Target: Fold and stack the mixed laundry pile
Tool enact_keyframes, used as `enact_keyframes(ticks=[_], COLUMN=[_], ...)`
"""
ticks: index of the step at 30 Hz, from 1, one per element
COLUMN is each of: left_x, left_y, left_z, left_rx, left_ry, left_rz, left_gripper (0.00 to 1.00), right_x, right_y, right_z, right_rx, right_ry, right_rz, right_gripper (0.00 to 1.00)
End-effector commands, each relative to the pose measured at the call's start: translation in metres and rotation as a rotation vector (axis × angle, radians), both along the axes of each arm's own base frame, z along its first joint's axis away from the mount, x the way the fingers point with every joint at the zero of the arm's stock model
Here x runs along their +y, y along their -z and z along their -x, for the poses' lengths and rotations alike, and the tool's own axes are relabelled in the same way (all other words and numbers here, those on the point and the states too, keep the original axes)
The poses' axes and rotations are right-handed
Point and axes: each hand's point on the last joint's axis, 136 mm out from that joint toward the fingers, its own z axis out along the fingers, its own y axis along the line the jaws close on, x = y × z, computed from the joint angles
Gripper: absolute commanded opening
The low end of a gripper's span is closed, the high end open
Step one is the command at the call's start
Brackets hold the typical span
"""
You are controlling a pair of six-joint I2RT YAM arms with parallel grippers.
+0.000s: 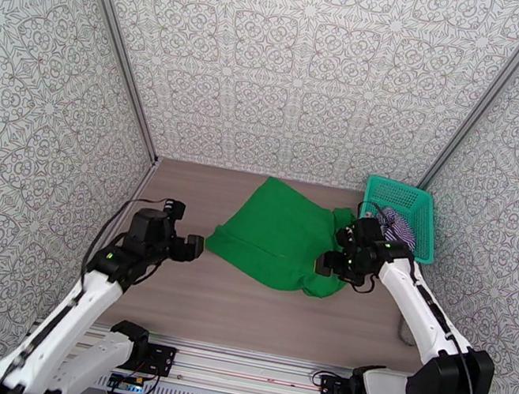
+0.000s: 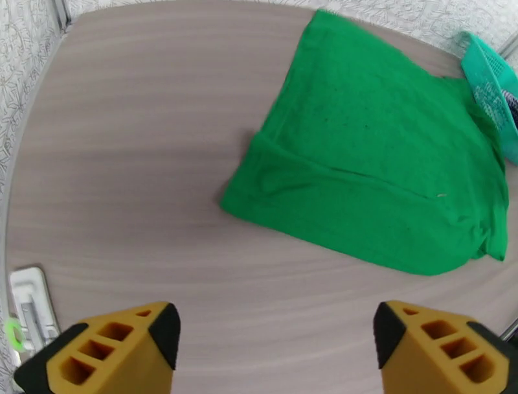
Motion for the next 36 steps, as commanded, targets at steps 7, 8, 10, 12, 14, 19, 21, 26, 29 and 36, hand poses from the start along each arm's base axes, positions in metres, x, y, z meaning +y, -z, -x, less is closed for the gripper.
enact_keyframes(ticks=[7, 8, 10, 12, 14, 19, 21, 26, 29, 36], left_x=[-0.037, -0.039, -0.047, -0.058, -0.063, -0.032, -0.021, 0.005, 0.018, 0.044], left_y=[0.038, 0.047, 0.064, 0.079, 0.095, 0.136, 0.147, 0.161, 0.155, 0.107], left_z=[-0.102, -0.111, -0.124, -0.131, -0.135, -0.121, -0.104, -0.054, -0.031, -0.001], left_rx=[0.050, 0.069, 0.109, 0.132, 0.165, 0.267, 0.283, 0.332, 0.320, 0.242], left_ry=[0.070, 0.072, 0.079, 0.095, 0.089, -0.116, -0.205, -0.350, -0.405, -0.439], left_rz=[0.037, 0.039, 0.051, 0.073, 0.068, 0.050, 0.106, 0.136, 0.155, 0.102], left_gripper=[0.75, 0.72, 0.62, 0.56, 0.55, 0.34, 0.33, 0.28, 0.27, 0.29], right_x=[0.001, 0.009, 0.023, 0.036, 0.046, 0.081, 0.098, 0.139, 0.167, 0.225], right_y=[0.036, 0.043, 0.056, 0.069, 0.081, 0.107, 0.114, 0.132, 0.140, 0.147], right_z=[-0.058, -0.062, -0.070, -0.079, -0.090, -0.107, -0.107, -0.098, -0.085, -0.046], right_rx=[-0.032, -0.027, -0.010, -0.004, 0.006, 0.050, 0.062, 0.091, 0.107, 0.131], right_ry=[0.114, 0.107, 0.084, 0.063, 0.050, -0.021, -0.054, -0.126, -0.184, -0.326], right_rz=[0.041, 0.029, 0.026, 0.025, 0.031, 0.055, 0.060, 0.059, 0.054, 0.029], right_gripper=[0.74, 0.74, 0.73, 0.72, 0.72, 0.71, 0.71, 0.71, 0.70, 0.70])
